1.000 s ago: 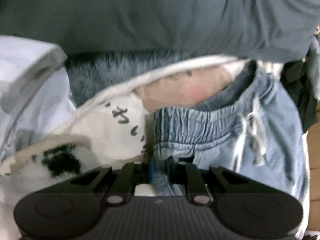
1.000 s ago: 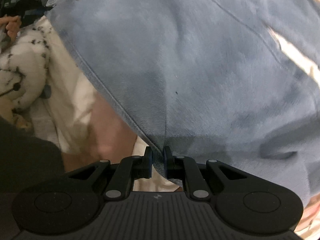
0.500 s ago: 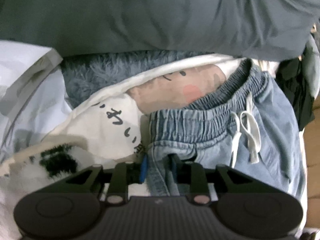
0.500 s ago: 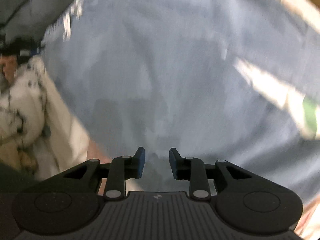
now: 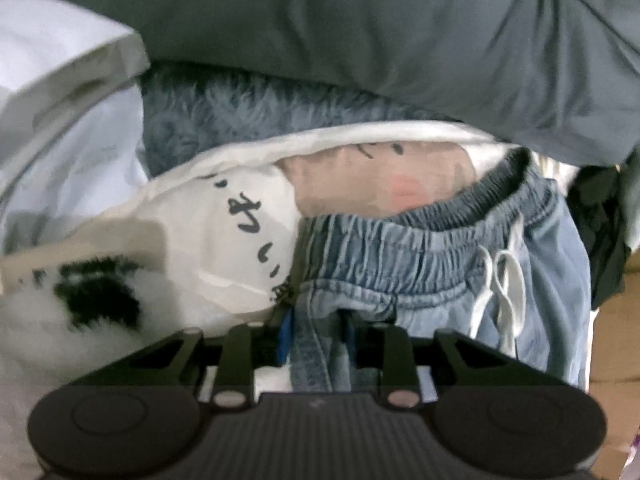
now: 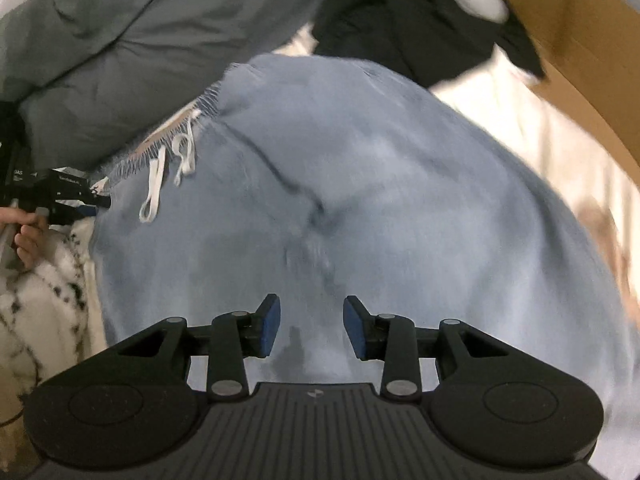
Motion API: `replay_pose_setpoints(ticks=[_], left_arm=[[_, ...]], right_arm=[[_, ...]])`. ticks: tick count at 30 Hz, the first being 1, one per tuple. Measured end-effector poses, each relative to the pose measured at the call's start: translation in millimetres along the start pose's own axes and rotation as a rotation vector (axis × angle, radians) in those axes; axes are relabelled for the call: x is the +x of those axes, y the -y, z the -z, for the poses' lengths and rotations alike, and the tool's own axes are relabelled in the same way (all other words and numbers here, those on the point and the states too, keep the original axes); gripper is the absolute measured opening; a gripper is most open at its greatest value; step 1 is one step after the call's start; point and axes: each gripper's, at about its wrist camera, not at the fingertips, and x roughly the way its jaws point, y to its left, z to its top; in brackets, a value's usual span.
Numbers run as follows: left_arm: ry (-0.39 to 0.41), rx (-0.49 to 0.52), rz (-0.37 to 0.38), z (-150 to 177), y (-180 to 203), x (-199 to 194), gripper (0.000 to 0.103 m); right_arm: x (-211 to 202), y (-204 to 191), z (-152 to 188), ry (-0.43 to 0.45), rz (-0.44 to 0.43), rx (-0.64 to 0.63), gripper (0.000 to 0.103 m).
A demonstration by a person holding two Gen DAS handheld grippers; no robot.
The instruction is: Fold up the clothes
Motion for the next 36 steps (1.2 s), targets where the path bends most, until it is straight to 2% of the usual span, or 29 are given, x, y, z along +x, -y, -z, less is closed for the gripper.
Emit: replay_pose_setpoints(ticks=[4,7,9,13,15,23,29,33,36], left_arm=[[0.003,0.071,-0.043,1.6,11.0,1.6,0.031],[-0.002,0.059,-0.042,0.6,8.7,1.0,0.031],[-0.002,0.053,-0.056,0.5,10.8,-0.3,0.031],[0.015,0.107,-0.096,3.3,20.1,-1.2,0.033],[0.029,0.104,-0.098,5.4,20.7,-0.4,0.034],[0.057,0.072,-0.093,9.9,19.2,1.6,0.034],[0.073,0.068,-0.09,12.9,18.7,2.7,0.034],[0.074,0.058,-0.088,13.3,18.3,3.9,0.033],[0.071,0.064,-0.083,12.8,18.0,4.6,0.033]], right_arm=[[45.1,6.1,-53.1,0.036,-0.063,-0.116,0.042],[73.4,10.5,-88.5,0.081,-0.06,-0.168,0.042],[85.7,10.6,-109.4,0.098,-0.043,-0.189,0.042],[98.6,11.7,-143.1,0.127,-0.083,-0.229,0.046],[107.2,12.3,-160.6,0.139,-0.106,-0.252,0.051],[163.9,-4.5,-244.1,0.193,-0.119,-0.347,0.051],[219.5,-36.2,-277.0,0.168,-0.117,-0.422,0.051],[233.7,-54.6,-273.7,0.175,-0.101,-0.484,0.051],[245.0,-59.0,-269.4,0.137,-0.06,-0.518,0.051]])
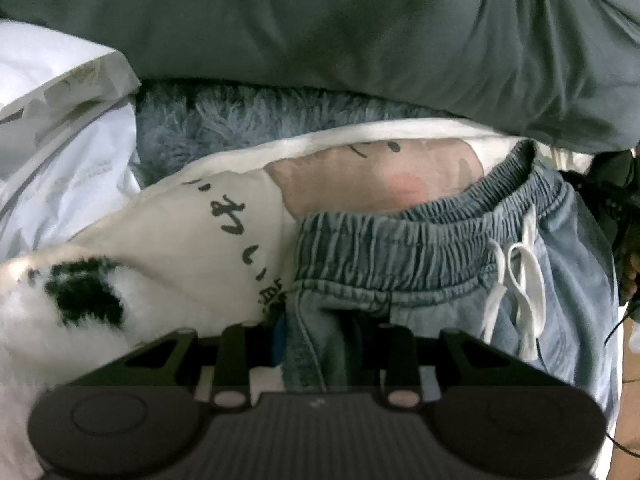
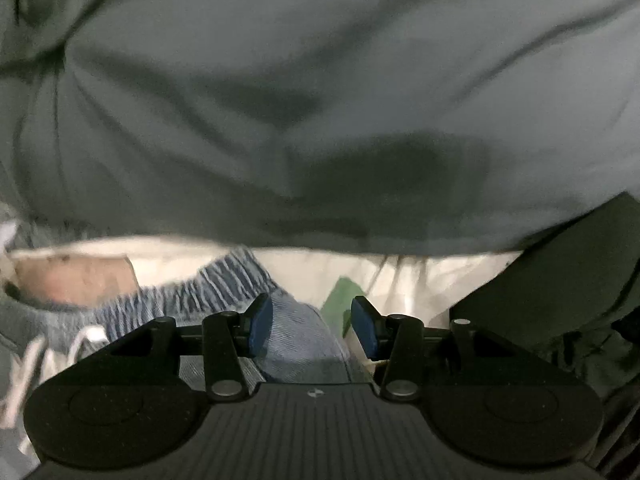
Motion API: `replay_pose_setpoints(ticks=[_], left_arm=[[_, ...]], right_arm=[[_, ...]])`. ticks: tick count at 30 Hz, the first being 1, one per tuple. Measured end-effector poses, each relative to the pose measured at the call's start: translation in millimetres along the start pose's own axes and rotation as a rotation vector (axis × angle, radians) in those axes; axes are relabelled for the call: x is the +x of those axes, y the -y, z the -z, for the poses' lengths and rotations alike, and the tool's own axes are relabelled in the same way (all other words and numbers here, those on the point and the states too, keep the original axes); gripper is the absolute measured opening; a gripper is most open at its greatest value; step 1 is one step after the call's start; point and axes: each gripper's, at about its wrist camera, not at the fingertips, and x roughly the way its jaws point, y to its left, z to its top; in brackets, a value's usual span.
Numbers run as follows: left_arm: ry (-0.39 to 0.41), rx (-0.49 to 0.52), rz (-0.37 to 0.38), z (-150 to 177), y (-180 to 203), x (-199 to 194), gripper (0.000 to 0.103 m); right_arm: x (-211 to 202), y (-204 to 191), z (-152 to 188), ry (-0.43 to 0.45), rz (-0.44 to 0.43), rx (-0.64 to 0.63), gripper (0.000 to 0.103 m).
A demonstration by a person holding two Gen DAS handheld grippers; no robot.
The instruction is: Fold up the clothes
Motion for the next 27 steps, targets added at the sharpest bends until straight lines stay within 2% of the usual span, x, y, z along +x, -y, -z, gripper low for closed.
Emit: replay_pose_setpoints(ticks=[4,7,9,11,13,14,15,21,27], left_arm=[[-0.003,0.027,-0.007,0.8,1.2,2.5,0.033],[-0.006,0.03,-0.008,0.8,1.2,3.5,0.033],[0.003,0.047,-0.013,1.4,3.3,3.1,0.028],[0.024,0.068,-0.031,2.7,6.5,-1.1,0.018],[0.059,0.072,-0.042,3.6,7.4,-10.5,0.013],[0.076,0.081,-0.043,3.1,8.0,-15.3,0.01],[0.094,0.096,-0.046,2.7,9.2,-20.7,0.009],[0.173,0.165,-0.06,-7.7,19.1,-41.3,0.006],[0.259,0.151,-0.06,-31.1,17.4,-54.7,0.005]], right_arm=[[14.4,-2.4,7.8,-0.096,-0.004,-0.03,0.052],[18.5,-11.6,11.0,-0.113,0.016,-0.094,0.052],[21.3,-15.2,8.2,-0.131,0.016,-0.115,0.051],[24.1,-18.9,5.0,-0.15,0.015,-0.138,0.043],[23.3,-24.1,1.3,-0.166,0.006,-0.17,0.021],[20.6,-26.3,-0.6,-0.165,0.01,-0.183,0.012],[16.8,-27.8,-2.2,-0.156,0.022,-0.192,0.01],[-12.3,-29.4,-15.6,-0.061,0.095,-0.205,0.007],[-42.2,-26.4,-32.5,0.022,0.152,-0.195,0.006]])
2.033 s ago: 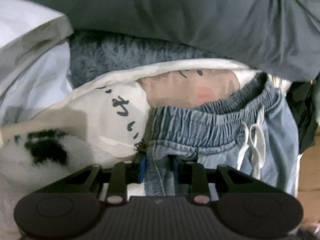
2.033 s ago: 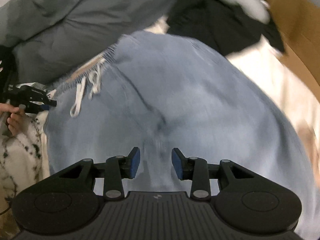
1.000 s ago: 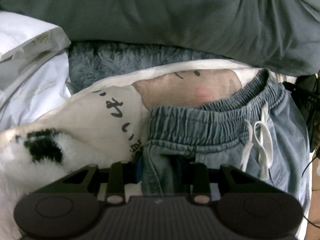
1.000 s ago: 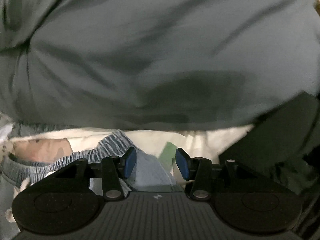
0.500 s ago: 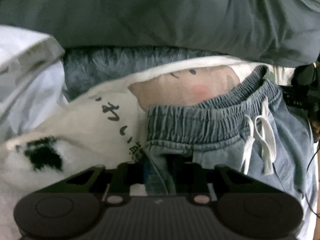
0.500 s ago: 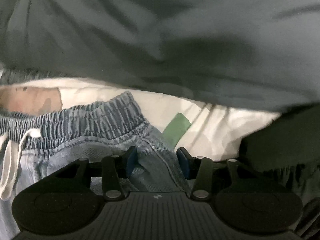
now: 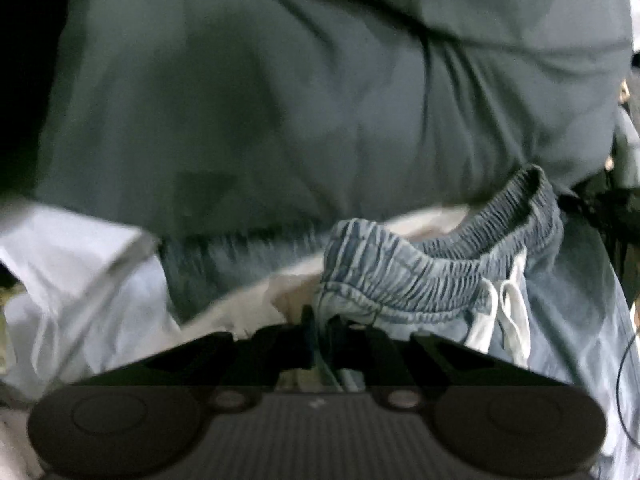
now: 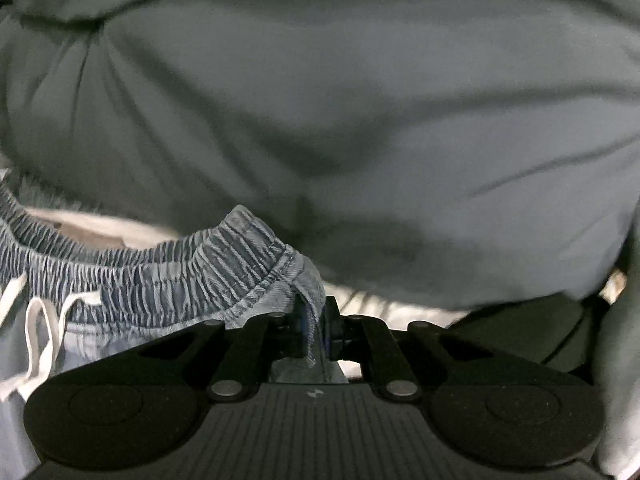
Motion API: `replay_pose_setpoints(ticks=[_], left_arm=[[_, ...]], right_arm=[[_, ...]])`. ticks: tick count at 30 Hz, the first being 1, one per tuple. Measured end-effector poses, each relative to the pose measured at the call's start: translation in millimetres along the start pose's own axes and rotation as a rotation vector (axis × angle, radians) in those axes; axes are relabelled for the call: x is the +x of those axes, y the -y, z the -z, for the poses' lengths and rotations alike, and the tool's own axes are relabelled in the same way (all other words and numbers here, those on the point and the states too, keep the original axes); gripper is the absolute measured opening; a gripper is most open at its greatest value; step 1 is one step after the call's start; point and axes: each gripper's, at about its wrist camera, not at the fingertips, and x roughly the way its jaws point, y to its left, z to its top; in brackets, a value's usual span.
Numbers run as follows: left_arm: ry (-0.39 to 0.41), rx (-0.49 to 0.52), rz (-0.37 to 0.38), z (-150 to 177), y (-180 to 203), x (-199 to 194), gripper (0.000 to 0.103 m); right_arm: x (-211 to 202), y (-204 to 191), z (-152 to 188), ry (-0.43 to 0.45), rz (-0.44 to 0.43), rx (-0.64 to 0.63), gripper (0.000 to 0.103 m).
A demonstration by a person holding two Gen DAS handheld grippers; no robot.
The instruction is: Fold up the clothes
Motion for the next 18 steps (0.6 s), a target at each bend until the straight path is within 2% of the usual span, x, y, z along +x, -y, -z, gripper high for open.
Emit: replay_pose_setpoints(ticks=[4,10,13,15,18], left_arm=[[-0.023,-0.013,0.028,-14.2,-7.3,20.5,0.005],[-0.009,-0.022,0.013,-24.7,-6.8,31.9,0.005],[-0.043,-0.006,-0.003,-24.8,-9.8,46.1,0.006],[-0.104,-0.002,-0.023,-18.5,-14.6,68.7,0.009],[-0.15,-0.017,-0.06,-19.4,-15.2,78.3,0.027]], right_arm=[[12.2,2.6,-6.5,-0.027,0.036,0.0,0.006],[43.0,4.4,-8.8,-0.054,0.093,0.047,0.006],[58.3,7.1,-11.5,-0.073,0.099,0.078,0.006],[76.1,9.0,-8.2,-0.115,0.076,0.102,0.008],[88.5,14.1,-3.4,-0.141,0.052,0.157,0.019]])
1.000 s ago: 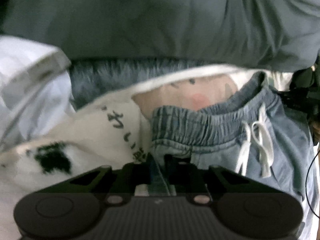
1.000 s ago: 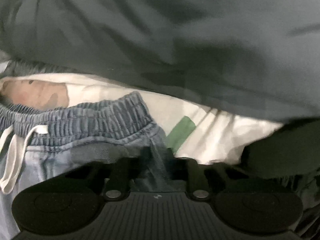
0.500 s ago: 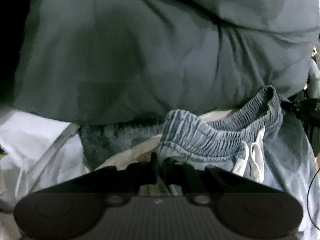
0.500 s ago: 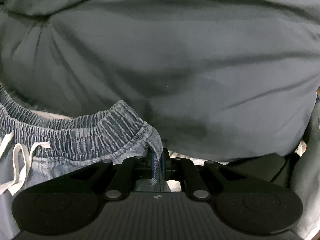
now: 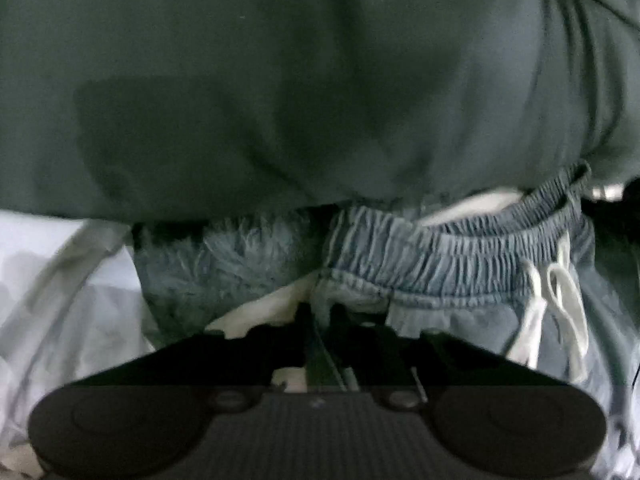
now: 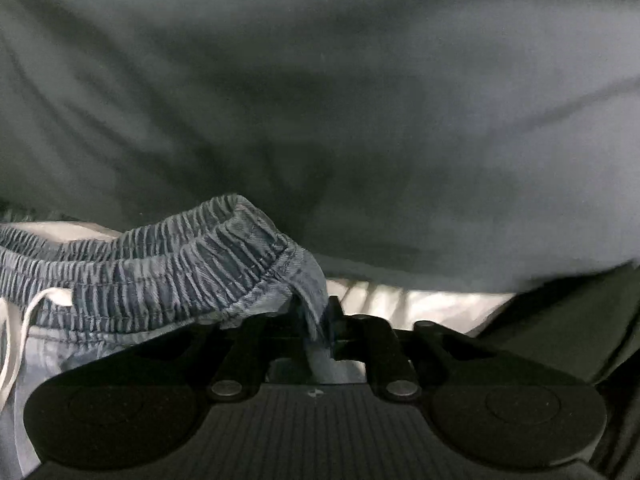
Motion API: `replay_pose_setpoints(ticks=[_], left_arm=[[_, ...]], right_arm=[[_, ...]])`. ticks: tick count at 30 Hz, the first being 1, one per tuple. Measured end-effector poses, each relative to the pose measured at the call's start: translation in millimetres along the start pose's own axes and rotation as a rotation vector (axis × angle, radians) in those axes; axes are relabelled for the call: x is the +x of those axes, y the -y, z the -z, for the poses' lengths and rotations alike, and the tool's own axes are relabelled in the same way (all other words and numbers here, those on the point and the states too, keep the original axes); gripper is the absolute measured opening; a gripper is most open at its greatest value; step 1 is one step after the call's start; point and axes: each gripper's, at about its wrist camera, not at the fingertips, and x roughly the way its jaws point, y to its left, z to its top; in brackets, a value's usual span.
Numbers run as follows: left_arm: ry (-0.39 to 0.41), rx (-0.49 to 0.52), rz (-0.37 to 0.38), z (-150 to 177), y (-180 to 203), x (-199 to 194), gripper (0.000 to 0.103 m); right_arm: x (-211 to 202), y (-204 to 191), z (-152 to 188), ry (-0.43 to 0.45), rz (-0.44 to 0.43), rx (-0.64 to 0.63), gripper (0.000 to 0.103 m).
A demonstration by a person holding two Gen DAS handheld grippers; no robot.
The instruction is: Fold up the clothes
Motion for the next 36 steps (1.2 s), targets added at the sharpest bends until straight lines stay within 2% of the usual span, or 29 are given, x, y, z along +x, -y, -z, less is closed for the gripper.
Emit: replay_pose_setpoints(ticks=[1,2,3,6,10,13,15,17,19,21,25,28,31,34,36], left_arm=[[-0.008,0.0,-0.016,-1.4,1.0,0.3,0.044],[-0.015,-0.001,-0.031,-2.8,2.1,0.6,0.049],[-0.019,0.0,-0.036,-3.8,2.7,-0.6,0.048],[-0.015,-0.002,-0.02,-5.2,2.1,-13.6,0.048],[0.004,0.02,-0.046,-6.0,8.7,-33.3,0.051],[0.055,0.047,-0.022,-5.8,16.4,-49.6,0.066],[0.084,0.095,-0.026,-5.2,26.1,-58.5,0.068],[0.077,0.17,-0.039,-6.4,39.8,-63.2,0.068],[0.061,0.193,-0.028,-7.8,49.8,-67.4,0.068],[0.053,0.218,-0.017,-8.9,60.7,-72.2,0.068],[0.12,0.262,-0.021,-5.8,83.6,-85.9,0.069],[0.088,0.251,-0.008,-2.1,98.8,-96.8,0.072],[0.073,0.248,0.025,1.9,115.6,-113.0,0.072],[0.088,0.266,0.053,4.7,135.9,-132.7,0.083],[0.092,0.292,0.072,6.1,150.4,-141.0,0.084]], right_arm=[[-2.4,1.9,0.1,0.004,0.0,0.014,0.023],[-4.8,3.8,0.2,0.007,0.001,0.029,0.029],[-9.5,5.8,1.8,0.017,-0.004,0.041,0.035],[-31.8,13.2,12.0,0.064,-0.039,0.079,0.046],[-69.0,27.2,37.0,0.139,-0.049,0.169,0.047],[-95.6,28.8,57.3,0.182,-0.059,0.241,0.047],[-117.3,29.4,75.8,0.205,-0.05,0.288,0.047],[-140.5,33.3,95.8,0.21,-0.034,0.343,0.047],[-171.3,39.9,114.6,0.212,-0.025,0.368,0.047],[-192.9,40.3,127.4,0.2,0.016,0.37,0.047],[-253.4,38.4,157.6,0.202,0.08,0.435,0.047],[-306.6,40.4,183.2,0.222,0.149,0.49,0.052],[-345.7,41.6,217.6,0.201,0.189,0.544,0.052],[-385.3,40.7,257.1,0.207,0.234,0.584,0.052],[-409.2,41.1,288.7,0.21,0.263,0.625,0.052]])
